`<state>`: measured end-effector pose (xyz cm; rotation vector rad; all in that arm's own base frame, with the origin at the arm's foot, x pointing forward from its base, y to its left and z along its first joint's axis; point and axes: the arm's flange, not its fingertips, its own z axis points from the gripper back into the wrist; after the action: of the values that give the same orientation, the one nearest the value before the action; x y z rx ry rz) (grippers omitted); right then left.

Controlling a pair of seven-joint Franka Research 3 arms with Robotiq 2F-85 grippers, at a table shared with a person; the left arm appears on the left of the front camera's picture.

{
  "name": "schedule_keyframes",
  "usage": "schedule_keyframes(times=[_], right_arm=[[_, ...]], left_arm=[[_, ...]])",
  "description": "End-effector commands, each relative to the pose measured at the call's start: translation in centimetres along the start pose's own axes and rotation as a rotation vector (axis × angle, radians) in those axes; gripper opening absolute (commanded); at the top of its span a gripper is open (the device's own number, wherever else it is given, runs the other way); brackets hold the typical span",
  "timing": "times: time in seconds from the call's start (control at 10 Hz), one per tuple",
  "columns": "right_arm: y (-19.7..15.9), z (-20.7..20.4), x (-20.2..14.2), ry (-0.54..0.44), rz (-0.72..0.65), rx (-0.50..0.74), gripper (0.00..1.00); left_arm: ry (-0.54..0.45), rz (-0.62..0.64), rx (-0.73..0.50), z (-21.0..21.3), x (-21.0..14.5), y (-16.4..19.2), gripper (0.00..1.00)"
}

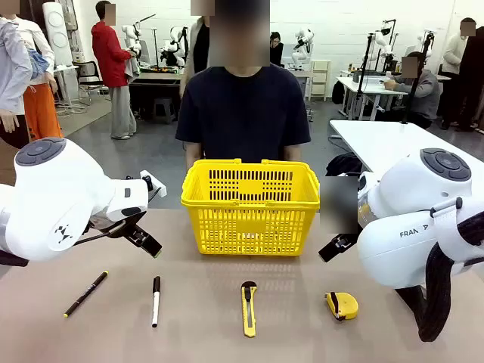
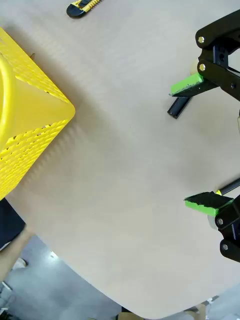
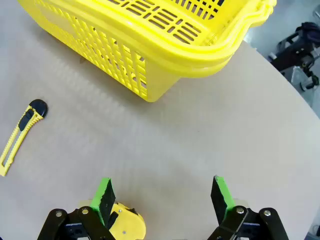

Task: Place the items the person wants into the basket.
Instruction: Pick up the item the person points to and place it in the Market Basket.

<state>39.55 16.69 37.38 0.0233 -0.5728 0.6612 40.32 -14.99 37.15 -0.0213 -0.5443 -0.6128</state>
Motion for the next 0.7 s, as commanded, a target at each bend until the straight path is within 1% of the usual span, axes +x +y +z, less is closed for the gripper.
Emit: schedule_keyframes(times=[0.0,0.6], right_arm=[[0.00,0.00,0.00,0.000,0.000,0.000,1.00],[0.00,0.00,0.00,0.000,0.000,0.000,1.00]], left_arm=[[0.000,0.000,0.000,0.00,0.00,0.00,1.00],[0.000,0.000,0.000,0.00,0.00,0.00,1.00]])
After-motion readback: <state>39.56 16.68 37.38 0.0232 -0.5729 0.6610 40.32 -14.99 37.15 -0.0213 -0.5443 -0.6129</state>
